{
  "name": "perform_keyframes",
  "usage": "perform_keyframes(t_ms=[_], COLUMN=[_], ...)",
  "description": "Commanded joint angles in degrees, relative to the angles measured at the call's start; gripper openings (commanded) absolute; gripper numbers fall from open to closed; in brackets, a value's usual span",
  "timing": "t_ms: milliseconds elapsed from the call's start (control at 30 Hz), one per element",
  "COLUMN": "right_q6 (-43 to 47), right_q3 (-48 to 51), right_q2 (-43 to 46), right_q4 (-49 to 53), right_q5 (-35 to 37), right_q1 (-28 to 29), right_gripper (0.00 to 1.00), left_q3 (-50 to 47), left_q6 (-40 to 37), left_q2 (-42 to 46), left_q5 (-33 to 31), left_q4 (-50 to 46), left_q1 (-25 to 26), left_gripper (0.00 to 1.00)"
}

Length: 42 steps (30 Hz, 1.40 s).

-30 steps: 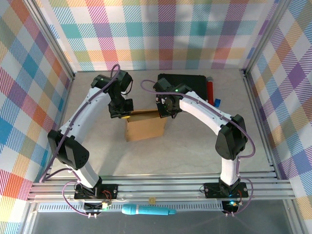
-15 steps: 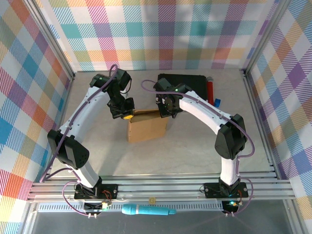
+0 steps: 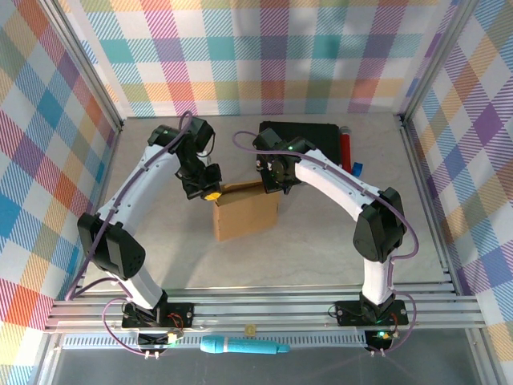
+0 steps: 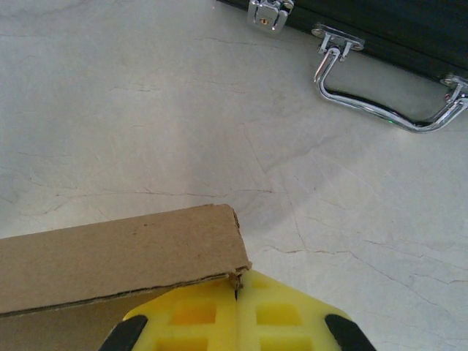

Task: Fold the paper box

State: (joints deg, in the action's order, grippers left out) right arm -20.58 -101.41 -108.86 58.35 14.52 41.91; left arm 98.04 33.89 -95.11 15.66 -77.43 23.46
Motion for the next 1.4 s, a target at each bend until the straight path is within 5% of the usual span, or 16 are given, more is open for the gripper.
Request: perform_keyframes(t_ms=[0,433,900,1367], right_q6=[-1.2,-1.8,-2.8,-3.6], right_q3=[-1.1,-0.5,0.9,2.6], right_q2=[-0.7,-0.5,0.0,0.7], right_q4=[-0.5,-0.6,-1.7,-3.0], right_q5=[-3.2,-3.0,-3.5,-4.0], right_q1=[0.9,0.9,0.9,0.9], right_gripper=[0.0,0.0,0.0,0.0], left_q3=[-1.3,-3.3,-22.3,-31.0], left_q6=[0.7,0.7,-1.6,-3.2], left_q2=[2.4,3.5,13.9,18.9], left_q5=[6.0,8.2,4.1,-0.9], left_q4=[6.1,6.6,26.1,34.2], left_q1=[0.3,-0.7,0.7,3.6], left_gripper=[0.0,0.0,0.0,0.0])
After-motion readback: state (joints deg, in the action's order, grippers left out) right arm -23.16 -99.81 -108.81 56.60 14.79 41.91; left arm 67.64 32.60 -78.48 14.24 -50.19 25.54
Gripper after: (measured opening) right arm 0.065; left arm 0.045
